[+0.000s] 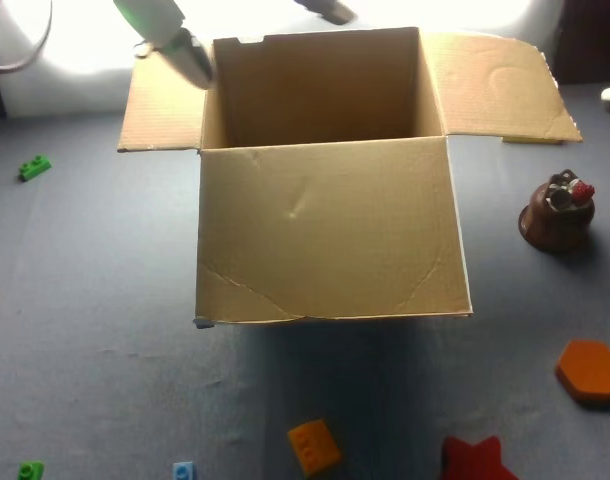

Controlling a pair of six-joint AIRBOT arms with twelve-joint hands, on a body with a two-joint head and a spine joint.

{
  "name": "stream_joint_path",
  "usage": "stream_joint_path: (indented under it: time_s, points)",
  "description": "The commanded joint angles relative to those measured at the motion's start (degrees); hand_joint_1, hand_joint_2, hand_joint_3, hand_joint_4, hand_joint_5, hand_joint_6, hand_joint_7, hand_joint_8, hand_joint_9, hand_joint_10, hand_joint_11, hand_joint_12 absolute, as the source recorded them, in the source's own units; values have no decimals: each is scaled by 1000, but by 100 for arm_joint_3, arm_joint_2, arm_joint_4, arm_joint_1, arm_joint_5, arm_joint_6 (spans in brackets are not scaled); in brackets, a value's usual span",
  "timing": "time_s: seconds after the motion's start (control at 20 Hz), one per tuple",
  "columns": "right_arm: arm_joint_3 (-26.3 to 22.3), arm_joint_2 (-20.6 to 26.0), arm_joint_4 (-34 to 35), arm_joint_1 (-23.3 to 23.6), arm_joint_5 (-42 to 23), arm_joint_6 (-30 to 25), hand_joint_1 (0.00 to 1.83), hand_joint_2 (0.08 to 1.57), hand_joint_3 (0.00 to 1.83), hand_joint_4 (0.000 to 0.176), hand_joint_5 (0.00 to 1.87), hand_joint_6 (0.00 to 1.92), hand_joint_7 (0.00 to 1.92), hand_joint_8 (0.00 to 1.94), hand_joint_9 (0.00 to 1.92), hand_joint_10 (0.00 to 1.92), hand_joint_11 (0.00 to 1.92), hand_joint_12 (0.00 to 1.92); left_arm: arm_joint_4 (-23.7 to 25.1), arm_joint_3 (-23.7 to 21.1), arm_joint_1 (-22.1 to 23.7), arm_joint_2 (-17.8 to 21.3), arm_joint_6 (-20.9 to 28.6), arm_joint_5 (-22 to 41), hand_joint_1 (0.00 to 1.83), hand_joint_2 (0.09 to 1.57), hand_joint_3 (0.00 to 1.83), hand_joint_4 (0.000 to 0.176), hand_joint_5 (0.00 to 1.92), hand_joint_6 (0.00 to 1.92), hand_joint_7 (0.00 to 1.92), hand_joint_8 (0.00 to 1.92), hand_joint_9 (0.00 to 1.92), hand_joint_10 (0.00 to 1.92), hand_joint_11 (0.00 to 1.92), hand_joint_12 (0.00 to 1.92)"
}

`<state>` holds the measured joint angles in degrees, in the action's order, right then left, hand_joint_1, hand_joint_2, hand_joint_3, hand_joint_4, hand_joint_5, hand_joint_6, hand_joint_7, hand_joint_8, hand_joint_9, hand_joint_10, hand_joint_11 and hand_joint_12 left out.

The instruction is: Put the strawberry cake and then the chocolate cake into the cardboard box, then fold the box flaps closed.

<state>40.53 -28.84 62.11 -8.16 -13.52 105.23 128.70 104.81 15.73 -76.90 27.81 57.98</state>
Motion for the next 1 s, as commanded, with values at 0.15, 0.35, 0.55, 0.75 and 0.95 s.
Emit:
stream_joint_path:
  time_s: [0.15,0.35,0.55,0.75,0.95]
  points:
    - [462,-228,1194,-79,-580,337,1105,1052,0,0,256,7,337,0,325,3,0,928,-72,-157,165,557,31,-176,329,1224,38,0,206,0,308,1,348,3,0,1037]
    - [870,-723,1285,-586,-931,239,1073,1036,0,0,274,4,337,1,341,5,0,1007,91,-330,45,1018,39,-163,0,1261,3,0,176,5,289,2,313,4,0,968]
    - [1334,-1331,1285,-958,-1230,109,1135,1050,2,0,275,3,295,3,299,2,0,932,94,-404,-250,1465,42,-178,0,1239,0,0,215,12,303,2,315,2,0,925]
    - [1617,-1758,1284,-994,-1520,-81,1105,1050,1,10,243,0,279,2,296,2,0,951,73,-446,-466,1834,42,-200,0,1238,0,0,212,3,274,0,290,2,0,878]
    - [1899,-2185,1284,-936,-1602,-182,1084,1049,0,6,217,0,268,5,292,1,0,951,-59,-600,-762,2175,42,-234,0,1242,0,0,230,7,281,2,290,1,0,855]
